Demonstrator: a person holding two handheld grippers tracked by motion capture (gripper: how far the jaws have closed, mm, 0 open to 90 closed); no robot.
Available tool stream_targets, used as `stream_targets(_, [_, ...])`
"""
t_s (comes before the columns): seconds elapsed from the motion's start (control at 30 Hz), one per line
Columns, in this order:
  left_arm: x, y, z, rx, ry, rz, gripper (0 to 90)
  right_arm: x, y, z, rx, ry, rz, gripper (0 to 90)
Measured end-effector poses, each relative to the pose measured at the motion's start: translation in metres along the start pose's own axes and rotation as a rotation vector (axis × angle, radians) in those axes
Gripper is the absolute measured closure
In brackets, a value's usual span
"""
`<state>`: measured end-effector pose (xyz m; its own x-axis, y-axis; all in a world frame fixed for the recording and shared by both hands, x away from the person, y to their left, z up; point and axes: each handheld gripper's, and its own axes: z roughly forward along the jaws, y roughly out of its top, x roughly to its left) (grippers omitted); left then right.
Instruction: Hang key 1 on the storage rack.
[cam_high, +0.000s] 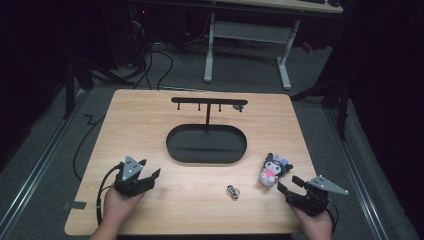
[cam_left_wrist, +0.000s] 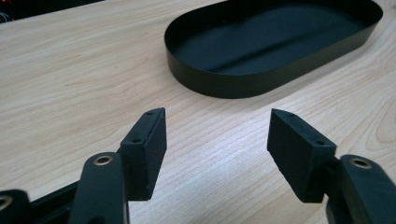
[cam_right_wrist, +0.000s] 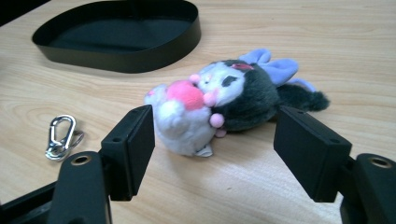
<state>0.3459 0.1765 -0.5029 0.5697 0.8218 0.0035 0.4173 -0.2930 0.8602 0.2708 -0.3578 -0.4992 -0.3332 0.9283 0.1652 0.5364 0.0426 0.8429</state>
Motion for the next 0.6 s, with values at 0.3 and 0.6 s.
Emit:
stream_targets(0.3, [-0.001, -0.003, 0.009, 0.021, -0.047, -0.026, 38.3, -0.004, -0.004, 0.000, 0.009, -0.033, -0.027, 34.9])
stream_targets(0.6, [-0.006, -0.003, 0.010, 0.014, -0.074, -0.014, 38.2, -0.007, -0.003, 0.000, -0.019, -0.035, -0.027, 36.6])
